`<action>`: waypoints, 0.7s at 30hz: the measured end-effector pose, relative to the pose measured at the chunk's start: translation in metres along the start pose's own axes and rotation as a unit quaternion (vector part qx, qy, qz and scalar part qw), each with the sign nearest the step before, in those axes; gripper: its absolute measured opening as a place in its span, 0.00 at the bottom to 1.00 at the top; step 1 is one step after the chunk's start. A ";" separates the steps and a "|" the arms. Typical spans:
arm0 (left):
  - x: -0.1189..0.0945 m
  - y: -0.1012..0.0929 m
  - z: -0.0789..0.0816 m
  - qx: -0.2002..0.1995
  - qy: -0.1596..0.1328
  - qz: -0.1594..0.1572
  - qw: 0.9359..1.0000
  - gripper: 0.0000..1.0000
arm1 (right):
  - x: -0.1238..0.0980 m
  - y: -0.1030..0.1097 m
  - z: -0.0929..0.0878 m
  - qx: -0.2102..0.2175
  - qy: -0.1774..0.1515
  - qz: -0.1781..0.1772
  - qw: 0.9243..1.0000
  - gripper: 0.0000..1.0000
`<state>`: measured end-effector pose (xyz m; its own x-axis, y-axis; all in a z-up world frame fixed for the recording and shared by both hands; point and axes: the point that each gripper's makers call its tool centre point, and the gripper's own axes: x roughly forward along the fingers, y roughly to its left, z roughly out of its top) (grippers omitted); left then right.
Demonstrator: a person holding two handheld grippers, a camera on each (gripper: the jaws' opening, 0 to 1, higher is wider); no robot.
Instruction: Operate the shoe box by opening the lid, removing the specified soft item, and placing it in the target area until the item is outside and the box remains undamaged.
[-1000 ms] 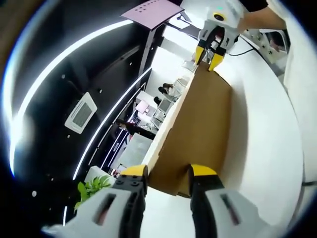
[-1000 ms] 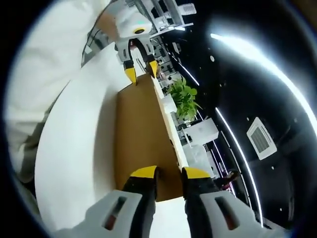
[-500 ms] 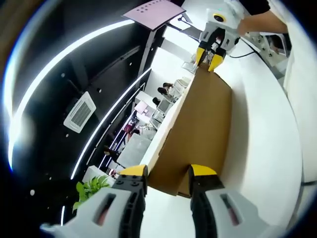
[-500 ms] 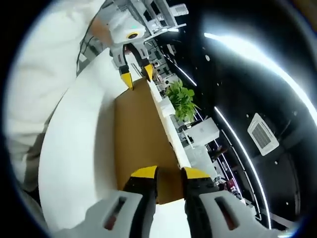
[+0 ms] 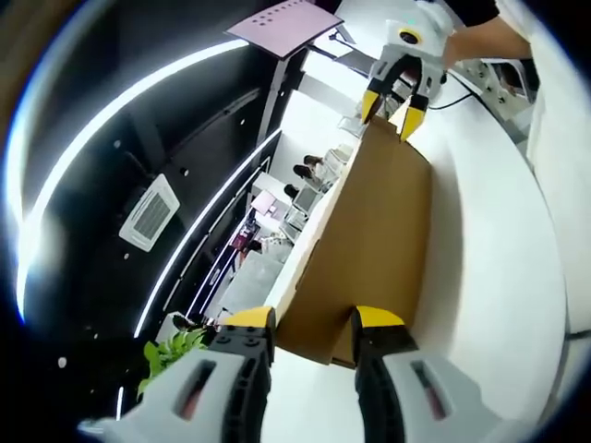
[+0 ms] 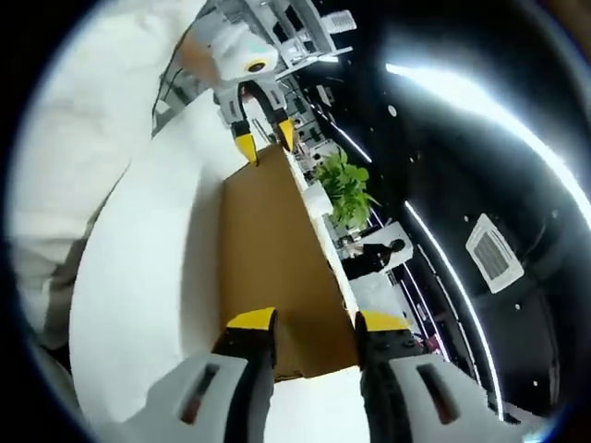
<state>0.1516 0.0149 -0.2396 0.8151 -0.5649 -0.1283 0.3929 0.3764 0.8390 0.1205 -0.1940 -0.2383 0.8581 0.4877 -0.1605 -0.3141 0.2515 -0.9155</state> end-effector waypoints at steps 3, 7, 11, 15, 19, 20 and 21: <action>-0.001 0.001 0.001 0.001 -0.001 0.002 1.000 0.33 | 0.000 0.003 -0.017 -0.007 -0.003 -0.005 1.000 0.36; -0.001 0.002 0.001 0.000 -0.002 0.005 1.000 0.33 | 0.001 -0.001 -0.016 -0.008 -0.001 -0.018 1.000 0.32; -0.004 0.006 0.004 0.002 -0.011 0.015 1.000 0.33 | 0.002 -0.008 -0.009 0.005 -0.009 -0.024 1.000 0.32; -0.003 0.008 0.004 -0.009 -0.013 0.017 1.000 0.33 | 0.001 -0.010 -0.008 0.019 -0.014 -0.028 0.999 0.33; -0.004 0.011 0.004 -0.021 -0.011 0.033 0.999 0.34 | -0.006 -0.017 -0.019 0.028 -0.011 -0.035 0.999 0.33; -0.004 0.014 0.005 -0.021 -0.013 0.042 0.999 0.34 | -0.003 -0.019 -0.012 0.034 -0.013 -0.041 0.998 0.33; -0.004 0.015 0.006 -0.022 -0.015 0.045 0.999 0.34 | -0.004 -0.021 -0.013 0.038 -0.015 -0.047 0.998 0.33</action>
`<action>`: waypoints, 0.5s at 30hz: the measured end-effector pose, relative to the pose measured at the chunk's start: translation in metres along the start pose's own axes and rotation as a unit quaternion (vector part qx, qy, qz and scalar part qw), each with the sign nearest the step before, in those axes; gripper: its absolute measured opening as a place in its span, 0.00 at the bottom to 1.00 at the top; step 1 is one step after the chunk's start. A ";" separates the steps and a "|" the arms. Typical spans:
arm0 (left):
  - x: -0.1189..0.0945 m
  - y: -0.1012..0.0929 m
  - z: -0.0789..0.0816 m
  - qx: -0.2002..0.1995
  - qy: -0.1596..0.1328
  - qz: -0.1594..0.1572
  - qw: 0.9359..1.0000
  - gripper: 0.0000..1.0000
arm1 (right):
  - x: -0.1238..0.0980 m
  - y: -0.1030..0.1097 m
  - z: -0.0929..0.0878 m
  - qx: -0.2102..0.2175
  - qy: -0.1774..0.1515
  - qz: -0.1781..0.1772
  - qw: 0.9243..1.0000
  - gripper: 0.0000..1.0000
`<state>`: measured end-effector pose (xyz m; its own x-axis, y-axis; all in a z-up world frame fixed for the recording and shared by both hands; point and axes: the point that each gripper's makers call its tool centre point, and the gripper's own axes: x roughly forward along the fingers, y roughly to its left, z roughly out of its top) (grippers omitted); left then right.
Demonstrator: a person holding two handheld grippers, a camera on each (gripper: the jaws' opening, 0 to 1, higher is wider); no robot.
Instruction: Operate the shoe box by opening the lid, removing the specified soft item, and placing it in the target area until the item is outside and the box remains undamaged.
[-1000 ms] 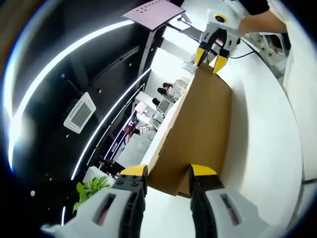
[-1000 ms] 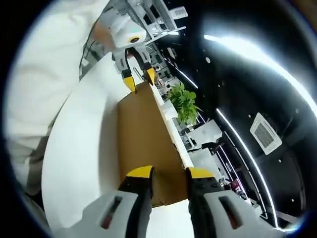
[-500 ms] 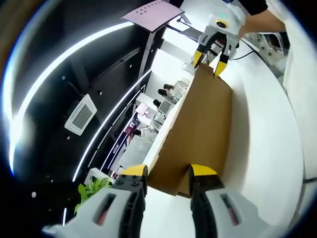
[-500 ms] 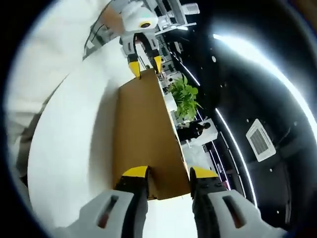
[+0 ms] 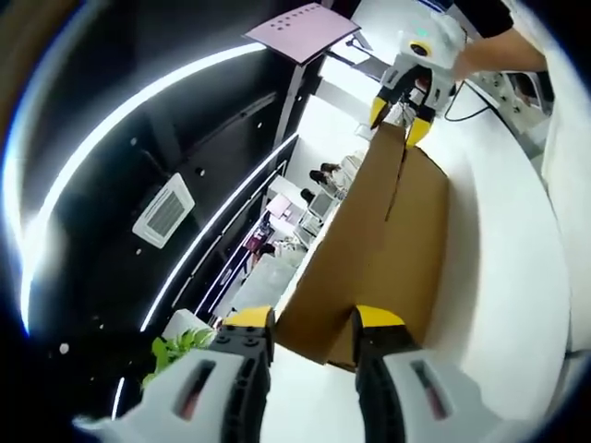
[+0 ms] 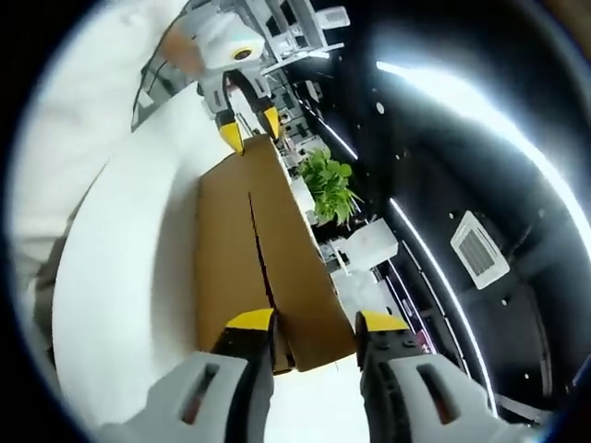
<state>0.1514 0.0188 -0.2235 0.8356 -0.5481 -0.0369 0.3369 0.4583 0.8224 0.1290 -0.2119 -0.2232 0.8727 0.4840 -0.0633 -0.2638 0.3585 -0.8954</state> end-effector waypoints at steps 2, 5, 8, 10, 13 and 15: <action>0.000 0.003 -0.001 -0.003 0.005 0.009 1.000 0.35 | 0.001 -0.001 0.003 0.010 -0.003 -0.007 1.000 0.34; 0.002 0.007 -0.005 -0.011 0.013 0.016 1.000 0.38 | 0.002 -0.002 0.007 0.013 -0.006 -0.014 1.000 0.34; 0.003 0.008 -0.008 -0.024 0.017 0.013 0.999 0.41 | 0.002 -0.005 0.008 0.014 -0.007 -0.027 1.000 0.34; 0.003 0.007 -0.007 -0.036 0.014 0.010 0.999 0.41 | 0.001 -0.006 0.010 0.018 -0.008 -0.034 0.999 0.34; 0.003 0.007 -0.005 -0.062 0.004 0.008 0.998 0.43 | 0.000 -0.008 0.012 0.022 -0.008 -0.046 0.999 0.34; 0.003 0.006 -0.004 -0.075 0.000 0.004 0.997 0.45 | 0.001 -0.010 0.012 0.021 -0.007 -0.053 0.998 0.34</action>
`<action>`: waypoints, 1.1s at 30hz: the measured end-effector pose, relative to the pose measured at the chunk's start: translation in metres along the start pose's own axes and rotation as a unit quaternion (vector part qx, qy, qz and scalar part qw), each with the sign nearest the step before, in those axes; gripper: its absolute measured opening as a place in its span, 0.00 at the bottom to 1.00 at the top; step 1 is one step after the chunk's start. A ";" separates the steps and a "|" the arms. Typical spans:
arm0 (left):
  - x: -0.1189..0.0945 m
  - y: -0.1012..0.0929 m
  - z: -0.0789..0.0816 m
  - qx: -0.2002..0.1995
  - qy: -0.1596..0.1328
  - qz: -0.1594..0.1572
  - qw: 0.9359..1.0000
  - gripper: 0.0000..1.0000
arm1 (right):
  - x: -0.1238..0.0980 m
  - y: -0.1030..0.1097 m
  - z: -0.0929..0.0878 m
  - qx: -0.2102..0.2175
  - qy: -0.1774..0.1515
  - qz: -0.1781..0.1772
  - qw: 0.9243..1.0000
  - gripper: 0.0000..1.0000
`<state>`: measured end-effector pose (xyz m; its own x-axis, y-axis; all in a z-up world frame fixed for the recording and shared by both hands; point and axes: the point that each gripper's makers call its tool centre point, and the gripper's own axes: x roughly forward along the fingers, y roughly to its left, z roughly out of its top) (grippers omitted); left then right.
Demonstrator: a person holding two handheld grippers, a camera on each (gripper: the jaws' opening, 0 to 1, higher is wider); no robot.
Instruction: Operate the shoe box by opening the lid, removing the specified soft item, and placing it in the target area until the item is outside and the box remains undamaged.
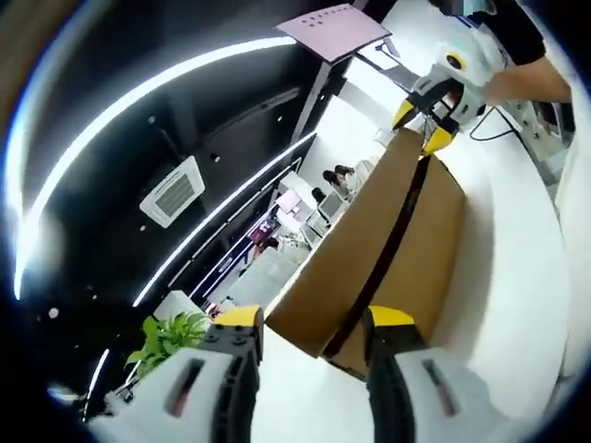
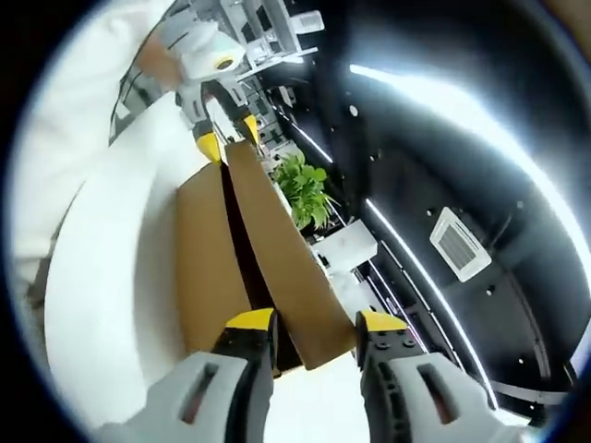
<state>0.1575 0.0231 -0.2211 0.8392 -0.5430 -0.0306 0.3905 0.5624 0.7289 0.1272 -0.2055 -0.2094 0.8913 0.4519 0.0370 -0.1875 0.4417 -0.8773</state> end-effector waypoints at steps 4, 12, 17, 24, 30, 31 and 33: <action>0.000 0.003 0.001 -0.001 -0.001 0.009 1.000 0.43 | 0.000 -0.003 -0.001 0.010 -0.001 -0.012 1.000 0.35; 0.004 0.006 0.006 -0.121 -0.009 0.016 0.992 0.46 | -0.002 -0.010 -0.012 0.155 0.004 -0.066 0.986 0.41; 0.006 0.002 0.011 -0.154 -0.017 0.002 0.988 0.52 | -0.002 -0.009 -0.013 0.172 0.012 -0.061 0.983 0.39; 0.005 -0.001 0.013 -0.135 -0.015 0.008 0.991 0.53 | -0.002 -0.004 -0.019 0.235 0.021 -0.065 0.970 0.37; 0.005 -0.001 0.015 -0.134 -0.023 0.005 0.991 0.56 | 0.001 -0.007 -0.015 0.248 0.022 -0.078 0.965 0.38; 0.005 -0.001 0.016 -0.135 -0.025 0.003 0.990 0.57 | 0.002 -0.007 -0.015 0.246 0.025 -0.081 0.966 0.38; 0.005 -0.002 0.017 -0.138 -0.025 -0.001 0.990 0.58 | 0.002 -0.007 -0.015 0.244 0.031 -0.086 0.965 0.38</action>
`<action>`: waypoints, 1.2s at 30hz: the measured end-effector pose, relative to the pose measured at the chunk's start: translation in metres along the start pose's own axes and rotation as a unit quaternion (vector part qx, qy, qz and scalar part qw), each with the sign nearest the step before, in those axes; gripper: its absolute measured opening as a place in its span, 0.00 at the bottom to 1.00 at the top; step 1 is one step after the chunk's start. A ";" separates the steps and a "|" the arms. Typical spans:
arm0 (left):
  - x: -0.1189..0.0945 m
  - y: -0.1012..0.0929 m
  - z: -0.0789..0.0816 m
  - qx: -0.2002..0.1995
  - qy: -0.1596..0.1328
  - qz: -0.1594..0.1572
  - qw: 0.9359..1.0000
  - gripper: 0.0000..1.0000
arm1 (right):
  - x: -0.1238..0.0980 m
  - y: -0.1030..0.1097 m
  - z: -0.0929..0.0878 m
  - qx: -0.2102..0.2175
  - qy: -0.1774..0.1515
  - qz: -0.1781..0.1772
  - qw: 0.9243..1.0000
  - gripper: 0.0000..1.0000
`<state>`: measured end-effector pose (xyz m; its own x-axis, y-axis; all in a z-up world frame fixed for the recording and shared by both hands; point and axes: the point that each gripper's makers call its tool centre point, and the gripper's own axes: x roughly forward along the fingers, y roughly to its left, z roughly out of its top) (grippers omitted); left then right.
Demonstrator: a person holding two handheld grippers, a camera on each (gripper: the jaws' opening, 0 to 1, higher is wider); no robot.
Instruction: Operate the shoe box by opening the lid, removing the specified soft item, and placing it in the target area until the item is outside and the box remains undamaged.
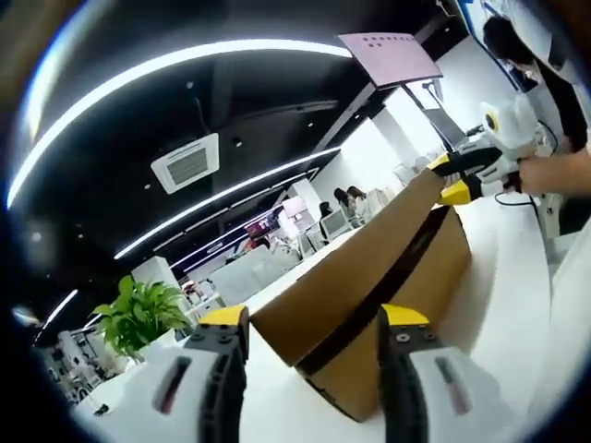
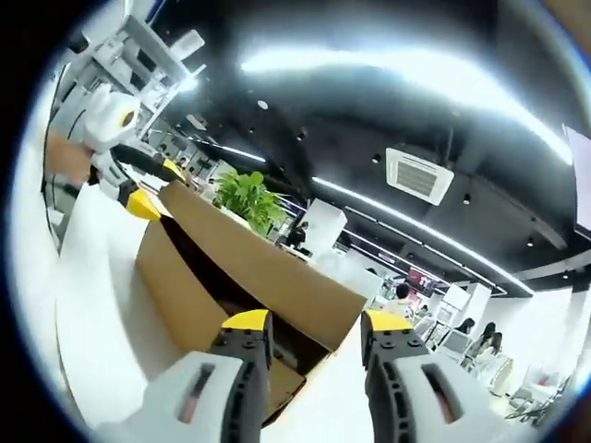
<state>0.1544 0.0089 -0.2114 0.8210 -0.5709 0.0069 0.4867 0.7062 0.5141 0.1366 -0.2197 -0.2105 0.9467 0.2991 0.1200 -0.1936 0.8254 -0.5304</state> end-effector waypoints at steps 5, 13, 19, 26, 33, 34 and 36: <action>0.000 -0.002 0.000 0.017 -0.001 -0.008 1.000 0.62 | 0.001 -0.001 0.000 -0.005 0.009 -0.014 1.000 0.38; 0.000 0.006 0.001 0.013 -0.008 0.004 1.000 0.55 | 0.002 -0.006 -0.003 -0.036 0.016 -0.022 0.999 0.36; 0.000 0.006 0.005 0.005 -0.020 -0.003 1.000 0.57 | 0.005 -0.009 0.002 -0.023 -0.001 -0.035 0.999 0.35; -0.002 0.012 0.004 0.010 -0.019 0.005 1.000 0.57 | 0.009 -0.020 0.015 0.035 -0.048 -0.075 0.995 0.34; -0.002 0.009 0.000 0.013 -0.015 -0.004 1.000 0.58 | 0.013 -0.020 0.017 0.020 -0.049 -0.091 0.994 0.34; -0.002 0.009 -0.001 0.017 -0.015 -0.006 1.000 0.58 | 0.013 -0.021 0.017 0.019 -0.050 -0.092 0.994 0.34; -0.004 0.008 -0.001 0.009 -0.010 -0.022 1.000 0.58 | 0.013 -0.021 0.018 0.019 -0.056 -0.093 0.994 0.34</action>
<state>0.1559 0.0175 -0.2083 0.7920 -0.6105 0.0014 0.5170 0.6719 0.5304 0.1485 -0.2247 -0.1826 0.9324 0.1898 0.3074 -0.0297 0.8883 -0.4583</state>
